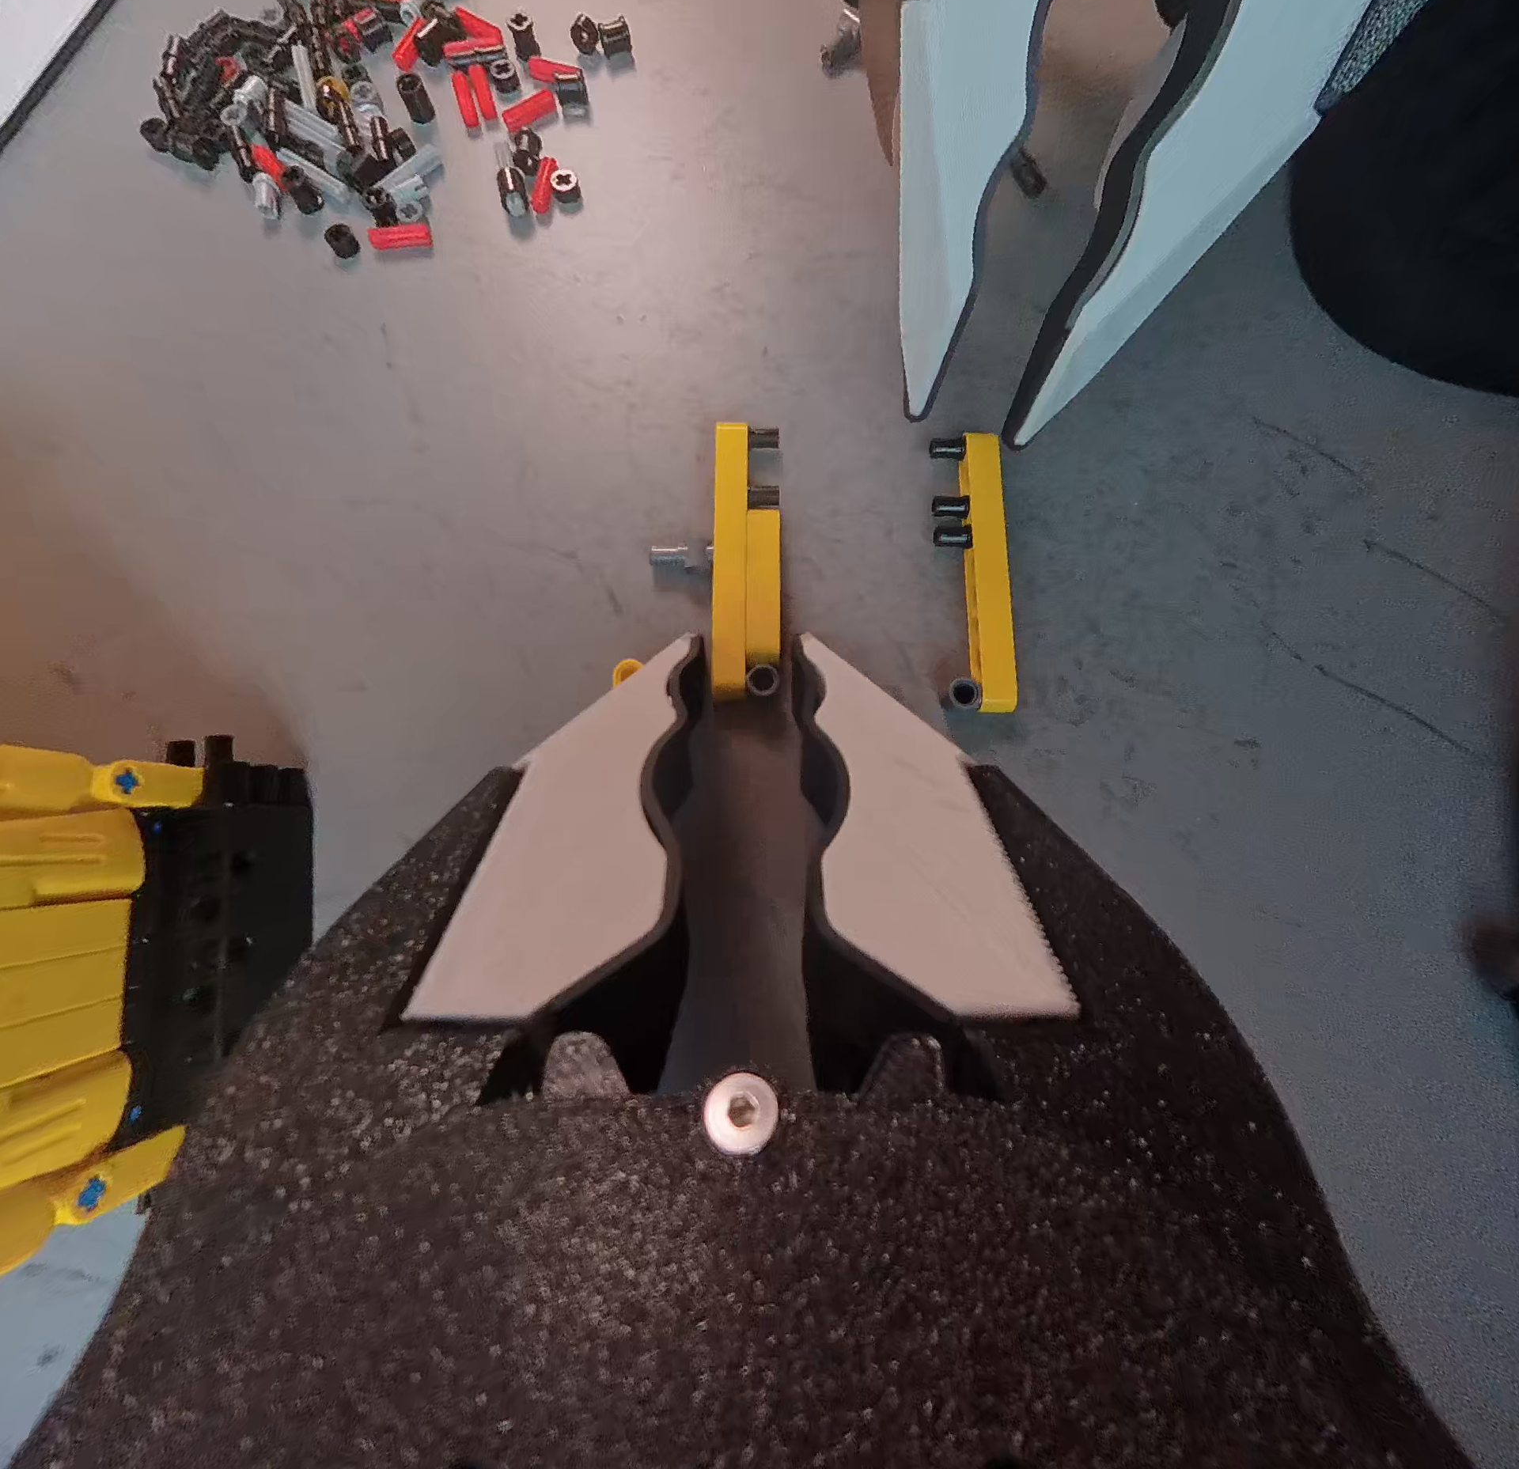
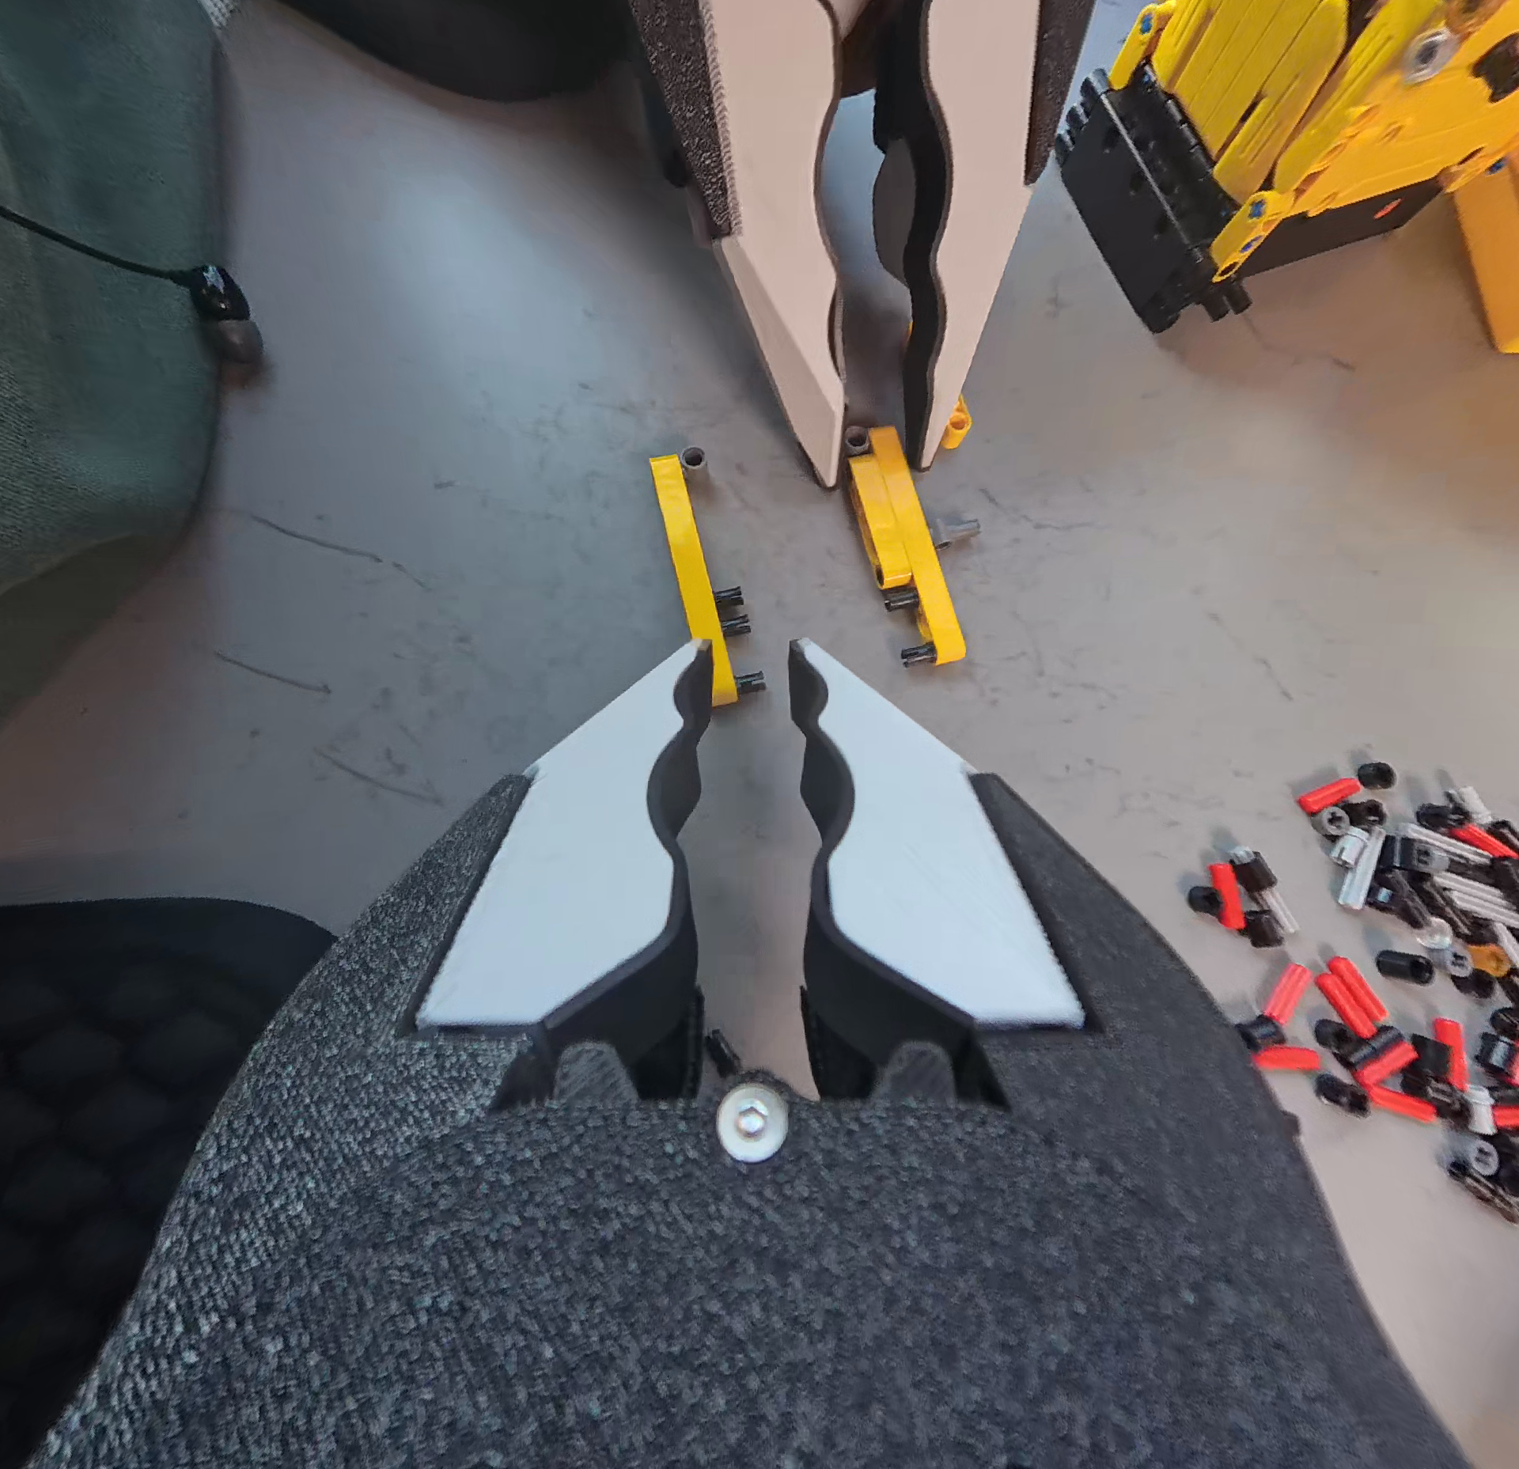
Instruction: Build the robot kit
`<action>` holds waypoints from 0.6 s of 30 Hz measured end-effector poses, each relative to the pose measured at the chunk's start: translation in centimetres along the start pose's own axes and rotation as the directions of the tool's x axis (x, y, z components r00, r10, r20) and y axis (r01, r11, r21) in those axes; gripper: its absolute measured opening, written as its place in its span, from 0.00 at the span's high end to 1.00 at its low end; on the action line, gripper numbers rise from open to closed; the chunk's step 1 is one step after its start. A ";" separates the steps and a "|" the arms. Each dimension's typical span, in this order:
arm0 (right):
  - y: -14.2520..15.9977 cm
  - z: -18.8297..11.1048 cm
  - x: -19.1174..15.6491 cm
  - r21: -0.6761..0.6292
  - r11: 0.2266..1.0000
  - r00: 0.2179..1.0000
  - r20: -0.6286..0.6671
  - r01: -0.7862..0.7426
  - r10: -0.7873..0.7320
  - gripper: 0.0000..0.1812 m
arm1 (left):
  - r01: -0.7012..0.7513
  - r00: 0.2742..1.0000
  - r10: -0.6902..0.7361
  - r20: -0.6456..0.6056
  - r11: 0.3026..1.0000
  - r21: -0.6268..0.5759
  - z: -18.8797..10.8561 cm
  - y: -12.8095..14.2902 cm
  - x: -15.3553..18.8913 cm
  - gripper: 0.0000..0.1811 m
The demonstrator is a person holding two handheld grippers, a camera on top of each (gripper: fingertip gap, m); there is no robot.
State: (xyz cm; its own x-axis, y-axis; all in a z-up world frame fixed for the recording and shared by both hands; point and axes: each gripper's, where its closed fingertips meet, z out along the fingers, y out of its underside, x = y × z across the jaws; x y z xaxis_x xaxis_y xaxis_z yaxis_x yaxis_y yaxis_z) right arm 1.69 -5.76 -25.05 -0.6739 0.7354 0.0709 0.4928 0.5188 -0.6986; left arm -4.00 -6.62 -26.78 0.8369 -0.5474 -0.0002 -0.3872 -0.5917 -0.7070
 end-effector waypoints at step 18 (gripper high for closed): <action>1.7 0.4 -1.9 -0.051 0.999 1.000 0.023 0.001 0.000 0.95 | -0.086 0.993 0.087 -0.075 0.996 0.019 -0.7 0.3 1.4 0.88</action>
State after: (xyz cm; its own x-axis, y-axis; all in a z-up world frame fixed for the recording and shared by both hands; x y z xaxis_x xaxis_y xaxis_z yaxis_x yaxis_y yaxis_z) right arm 3.59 -6.47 -26.64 -0.6861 0.7255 0.0543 0.5195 0.5408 -0.6615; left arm -3.24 -8.00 -26.52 0.7688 -0.6394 -0.0089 -0.4502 -0.5314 -0.7175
